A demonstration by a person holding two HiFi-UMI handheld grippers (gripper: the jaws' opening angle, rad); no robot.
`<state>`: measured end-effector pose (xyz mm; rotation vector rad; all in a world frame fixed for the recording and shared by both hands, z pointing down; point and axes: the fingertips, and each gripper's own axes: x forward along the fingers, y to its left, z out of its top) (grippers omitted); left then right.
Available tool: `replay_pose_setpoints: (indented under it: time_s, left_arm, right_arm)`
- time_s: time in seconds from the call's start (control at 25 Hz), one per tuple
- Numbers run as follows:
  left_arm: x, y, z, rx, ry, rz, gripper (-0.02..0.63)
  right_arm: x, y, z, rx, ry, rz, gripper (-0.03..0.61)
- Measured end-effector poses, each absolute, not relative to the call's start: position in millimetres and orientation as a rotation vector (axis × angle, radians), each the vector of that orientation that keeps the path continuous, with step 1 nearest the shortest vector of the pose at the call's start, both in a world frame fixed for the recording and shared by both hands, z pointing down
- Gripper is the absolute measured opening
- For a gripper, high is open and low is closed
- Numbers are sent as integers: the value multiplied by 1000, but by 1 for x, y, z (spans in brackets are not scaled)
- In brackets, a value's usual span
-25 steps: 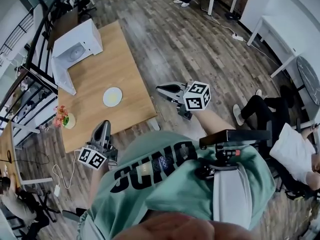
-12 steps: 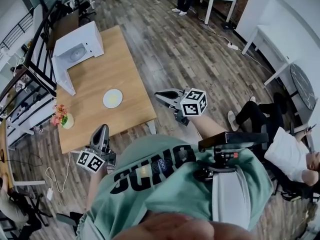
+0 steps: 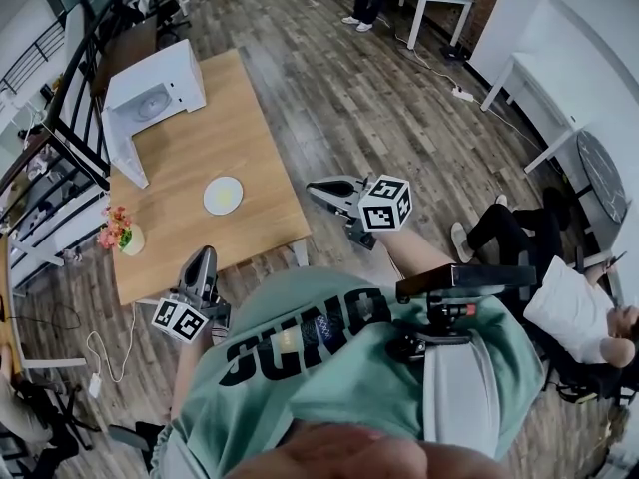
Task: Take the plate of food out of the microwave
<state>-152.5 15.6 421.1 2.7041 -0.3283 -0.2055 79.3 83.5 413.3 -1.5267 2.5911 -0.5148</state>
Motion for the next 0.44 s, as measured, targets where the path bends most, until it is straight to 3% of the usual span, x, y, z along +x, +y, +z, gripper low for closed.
replay_pose_setpoints:
  time_s: [0.44]
  left_arm:
    - [-146, 16, 423, 2702, -321, -198, 6]
  right_arm:
    - [86, 83, 414, -1519, 2584, -516, 6]
